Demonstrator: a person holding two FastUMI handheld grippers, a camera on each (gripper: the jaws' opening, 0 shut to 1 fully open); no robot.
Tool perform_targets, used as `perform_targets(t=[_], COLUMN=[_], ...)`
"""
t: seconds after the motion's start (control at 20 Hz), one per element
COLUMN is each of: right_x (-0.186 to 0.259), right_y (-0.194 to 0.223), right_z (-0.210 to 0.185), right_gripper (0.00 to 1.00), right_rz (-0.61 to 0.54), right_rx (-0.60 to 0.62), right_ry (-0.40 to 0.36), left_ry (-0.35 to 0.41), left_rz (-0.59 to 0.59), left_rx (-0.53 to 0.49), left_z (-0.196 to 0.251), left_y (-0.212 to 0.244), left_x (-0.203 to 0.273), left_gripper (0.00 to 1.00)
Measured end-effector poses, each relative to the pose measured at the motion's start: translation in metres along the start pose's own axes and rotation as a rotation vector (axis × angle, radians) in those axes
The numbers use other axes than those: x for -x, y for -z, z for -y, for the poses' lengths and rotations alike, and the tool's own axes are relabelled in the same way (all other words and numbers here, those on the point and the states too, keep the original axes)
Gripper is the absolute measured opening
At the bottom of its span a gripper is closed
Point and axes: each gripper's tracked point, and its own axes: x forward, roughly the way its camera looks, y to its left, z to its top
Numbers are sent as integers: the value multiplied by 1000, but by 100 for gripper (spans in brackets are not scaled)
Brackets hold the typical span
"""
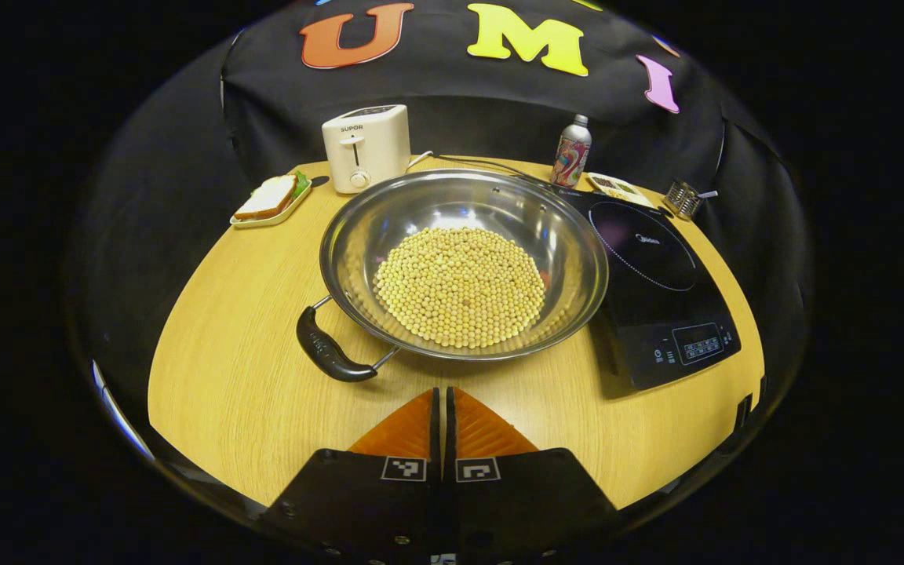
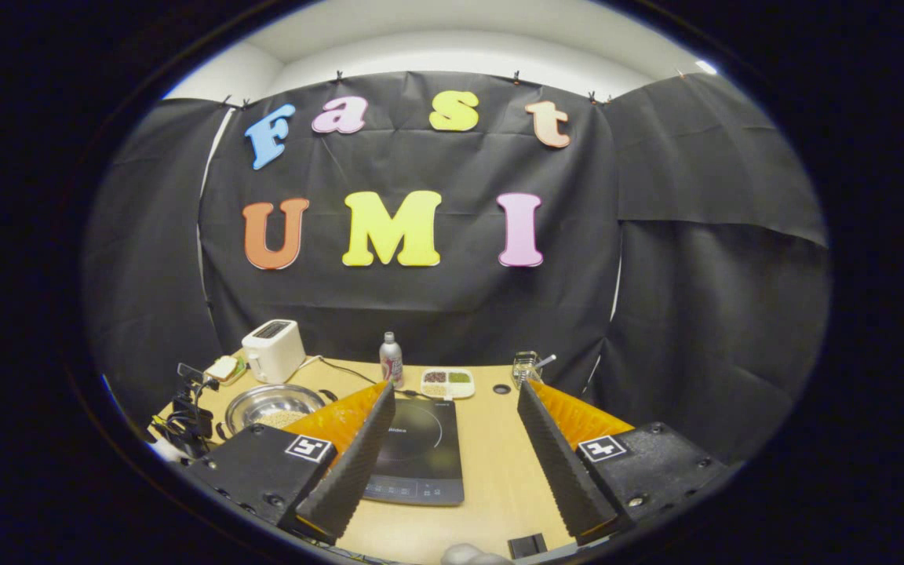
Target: First push the handle of the pot to place it horizontally, then grasp the pot with both hands and set it on the induction cooktop.
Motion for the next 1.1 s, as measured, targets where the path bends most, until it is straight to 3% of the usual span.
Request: perform_targets(t=[0.05,0.1,0.15,0.45,0.5,0.55,0.6,0.65,0.7,0.75,0.8,0.85,0.9,0.95,1.0,1.05,1.1], right_x=[0,-1,-3,-10,-11,-13,-15,-16,-18,-20,-22,-24,-25,-27,-28,-29,-30], right_y=[3,4,6,4,4,5,5,6,6,6,5,6,7,7,6,7,6], right_z=[1,1,0,0,1,1,1,-1,-1,-2,-3,-4,-5,-6,-7,-7,-7], right_gripper=[97,97,97,97,97,97,97,97,97,97,99,97,97,97,97,97,97], right_rz=[-5,-10,-14,-14,-16,-18,-21,-25,-29,-30,-29,-32,-36,-39,-40,-40,-41], right_rx=[-2,-5,-6,16,15,15,16,18,19,20,20,21,21,20,19,19,21], right_ry=[2,4,4,11,11,11,11,9,7,6,4,2,-1,-4,-5,-7,-7], left_ry=[-5,-14,-22,-53,-51,-58,-64,-73,-73,-72,-78,-85,-92,-95,-97,-97,-99], left_rz=[-9,-13,-14,-30,-35,-40,-44,-45,-48,-47,-49,-47,-49,-49,-47,-48,-48], left_rx=[-3,-5,-5,17,32,45,57,72,90,106,113,116,117,121,134,150,163], left_z=[-4,-8,-12,-29,-31,-34,-39,-44,-46,-48,-51,-55,-58,-60,-61,-64,-67], left_y=[0,-2,-2,-3,-3,-2,-2,-2,-3,-3,-4,-5,-6,-8,-10,-11,-13], left_x=[-4,-6,-10,-20,-22,-23,-25,-26,-26,-26,-26,-27,-28,-30,-32,-32,-33], left_gripper=[0,10,0,0,10,10,0,10,0,0,10,0,10,10,0,10,0])
